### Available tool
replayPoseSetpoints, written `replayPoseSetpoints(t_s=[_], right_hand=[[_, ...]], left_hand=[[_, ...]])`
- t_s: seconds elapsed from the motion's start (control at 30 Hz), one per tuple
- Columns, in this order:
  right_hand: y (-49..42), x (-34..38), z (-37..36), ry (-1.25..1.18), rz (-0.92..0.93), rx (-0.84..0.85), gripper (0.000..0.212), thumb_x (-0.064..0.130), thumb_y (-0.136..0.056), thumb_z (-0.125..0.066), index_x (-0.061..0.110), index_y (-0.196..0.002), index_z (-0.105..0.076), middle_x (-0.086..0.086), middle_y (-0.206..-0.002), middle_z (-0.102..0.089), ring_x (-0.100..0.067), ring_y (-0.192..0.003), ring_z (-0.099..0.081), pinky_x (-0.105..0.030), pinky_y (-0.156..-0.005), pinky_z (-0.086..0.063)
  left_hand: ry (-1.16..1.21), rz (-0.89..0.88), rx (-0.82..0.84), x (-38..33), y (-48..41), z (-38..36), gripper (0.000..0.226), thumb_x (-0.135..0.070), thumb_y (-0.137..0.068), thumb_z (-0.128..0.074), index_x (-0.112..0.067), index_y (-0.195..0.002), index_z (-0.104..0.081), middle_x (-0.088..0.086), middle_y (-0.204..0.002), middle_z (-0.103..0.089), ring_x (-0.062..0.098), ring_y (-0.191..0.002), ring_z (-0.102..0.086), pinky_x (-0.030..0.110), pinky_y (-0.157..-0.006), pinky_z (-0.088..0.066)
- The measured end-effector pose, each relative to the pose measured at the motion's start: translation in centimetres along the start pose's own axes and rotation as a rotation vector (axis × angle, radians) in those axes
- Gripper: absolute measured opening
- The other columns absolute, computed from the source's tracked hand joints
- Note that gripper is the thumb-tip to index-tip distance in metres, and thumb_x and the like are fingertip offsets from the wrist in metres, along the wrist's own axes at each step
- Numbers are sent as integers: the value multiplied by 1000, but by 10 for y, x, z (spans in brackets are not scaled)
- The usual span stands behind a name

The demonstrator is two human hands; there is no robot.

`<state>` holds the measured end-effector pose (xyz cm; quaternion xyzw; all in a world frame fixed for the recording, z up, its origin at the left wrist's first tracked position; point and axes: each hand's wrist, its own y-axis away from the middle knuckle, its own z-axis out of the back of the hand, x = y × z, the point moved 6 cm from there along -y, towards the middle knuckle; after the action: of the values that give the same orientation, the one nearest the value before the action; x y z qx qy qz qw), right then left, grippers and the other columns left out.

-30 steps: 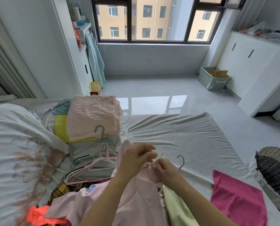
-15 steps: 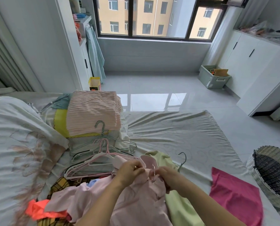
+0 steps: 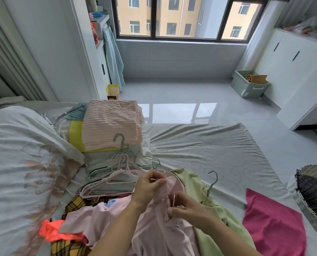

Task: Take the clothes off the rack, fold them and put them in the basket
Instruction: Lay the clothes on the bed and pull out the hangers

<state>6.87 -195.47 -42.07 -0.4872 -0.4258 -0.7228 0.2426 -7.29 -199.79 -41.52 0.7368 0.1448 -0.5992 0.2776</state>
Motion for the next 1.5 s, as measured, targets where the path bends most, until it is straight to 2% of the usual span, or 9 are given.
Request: replayPoseSetpoints(t_s=[0.23,0.4,0.57,0.77,0.97,1.03,1.23,1.4,1.5], right_hand=[[1,16,21,-266,33,-441,19,13,-90,-60,6,-72,-55,6,-45,-42,-11,-43,-36,-18,-39,-31],[0,20,20,-304,6,-397,13,0,-88,-56,-9,-80,-62,-7,-61,-57,-3,-48,-54,-14,-46,-43],[1,22,26,-424,1,-427,20,0,-87,-56,2,-69,-64,-1,-57,-60,-7,-53,-56,-16,-47,-44],[0,34,31,-529,25,-358,19,10,-89,-57,0,-75,-66,-9,-44,-50,-17,-36,-46,-21,-39,-39],[-3,31,43,-475,14,-379,26,9,-87,-59,12,-62,-66,-10,-62,-59,-16,-52,-55,-24,-49,-45],[-3,26,48,-454,9,-400,26,9,-86,-60,10,-61,-62,-9,-61,-56,-15,-51,-52,-23,-46,-43],[-8,16,68,-471,-19,-563,18,14,-85,-63,3,-71,-62,-8,-61,-59,-22,-62,-54,-30,-60,-45],[-4,46,103,-342,58,-446,16,15,-88,-61,9,-73,-66,-14,-73,-61,-24,-71,-56,-35,-69,-45],[-1,58,68,-202,79,-288,22,14,-90,-57,10,-71,-67,-7,-69,-64,-19,-69,-58,-28,-65,-47]], left_hand=[[-269,-103,-30,20,21,-9,43,-43,-67,-73,-22,-100,-53,-5,-95,-58,4,-83,-59,27,-75,-49],[-648,-390,184,18,37,-37,22,-21,-83,-57,-23,-104,-62,-20,-102,-62,-17,-93,-51,9,-83,-39],[-996,-721,51,-11,37,-34,23,-40,-83,-48,-22,-74,-58,-8,-68,-64,7,-64,-52,16,-51,-32],[-731,-497,43,-9,33,-42,30,-39,-79,-51,-25,-103,-63,-7,-96,-65,5,-88,-57,16,-74,-41],[-562,-380,308,0,23,-49,8,-24,-78,-58,-24,-74,-51,-20,-69,-45,-6,-69,-43,12,-65,-34],[-539,-318,404,2,22,-45,27,-17,-81,-59,-31,-64,-43,-21,-62,-45,-2,-61,-39,13,-60,-30],[-915,-217,566,44,31,-8,27,-14,-87,-55,-26,-68,-40,-15,-58,-43,3,-59,-33,20,-58,-31],[-1139,68,499,107,45,54,28,-31,-82,-63,-33,-66,-40,-16,-70,-41,2,-65,-36,11,-59,-28],[-790,10,248,72,26,34,40,-52,-64,-69,-38,-87,-40,-13,-90,-46,2,-77,-44,13,-67,-37]])
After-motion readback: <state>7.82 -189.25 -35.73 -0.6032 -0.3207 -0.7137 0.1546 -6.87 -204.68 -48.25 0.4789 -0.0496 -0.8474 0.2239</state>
